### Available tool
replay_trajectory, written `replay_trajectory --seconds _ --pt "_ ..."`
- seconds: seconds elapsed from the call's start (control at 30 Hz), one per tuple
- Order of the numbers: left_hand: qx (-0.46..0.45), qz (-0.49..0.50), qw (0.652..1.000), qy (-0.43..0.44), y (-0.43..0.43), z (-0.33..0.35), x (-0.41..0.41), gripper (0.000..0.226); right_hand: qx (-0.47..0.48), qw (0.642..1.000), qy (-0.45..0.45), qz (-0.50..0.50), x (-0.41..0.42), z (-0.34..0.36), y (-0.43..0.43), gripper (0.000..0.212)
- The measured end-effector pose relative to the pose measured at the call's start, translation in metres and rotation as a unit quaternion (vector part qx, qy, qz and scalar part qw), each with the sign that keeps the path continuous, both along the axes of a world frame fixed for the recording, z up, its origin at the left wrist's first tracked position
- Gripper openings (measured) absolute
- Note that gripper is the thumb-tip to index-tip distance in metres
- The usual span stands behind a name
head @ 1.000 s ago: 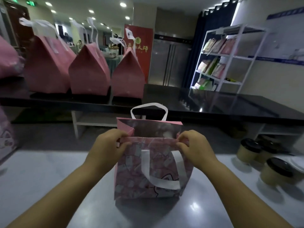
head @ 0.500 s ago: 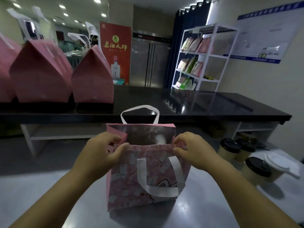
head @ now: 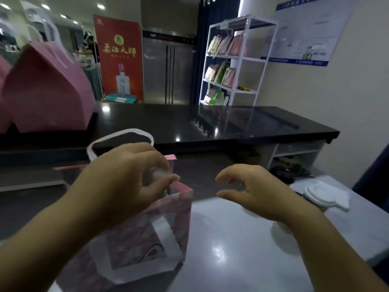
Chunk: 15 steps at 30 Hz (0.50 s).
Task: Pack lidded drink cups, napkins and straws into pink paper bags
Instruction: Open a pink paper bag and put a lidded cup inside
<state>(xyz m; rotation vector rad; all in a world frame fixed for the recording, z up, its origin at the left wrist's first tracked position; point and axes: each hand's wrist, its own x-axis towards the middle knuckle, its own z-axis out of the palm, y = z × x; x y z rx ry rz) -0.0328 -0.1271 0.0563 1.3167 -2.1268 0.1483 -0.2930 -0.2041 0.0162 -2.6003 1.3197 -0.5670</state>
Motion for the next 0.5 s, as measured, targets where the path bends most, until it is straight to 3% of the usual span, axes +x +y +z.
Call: replay_trajectory --seconds 0.17,0.37,0.5 --pt "0.004 -0.037 0.999 -0.037 -0.032 -0.024 -0.093 0.044 0.035 0.998 0.028 -0.036 -0.078 -0.021 -0.024 0.029" --pt "0.060 -0.017 0.994 -0.088 -0.076 -0.081 -0.176 0.041 0.043 0.983 0.152 -0.095 -0.160 -0.046 -0.053 0.027" --pt "0.109 0.026 0.988 -0.105 -0.094 -0.111 -0.208 0.037 0.058 0.970 0.196 -0.133 -0.198 -0.060 -0.073 0.046"
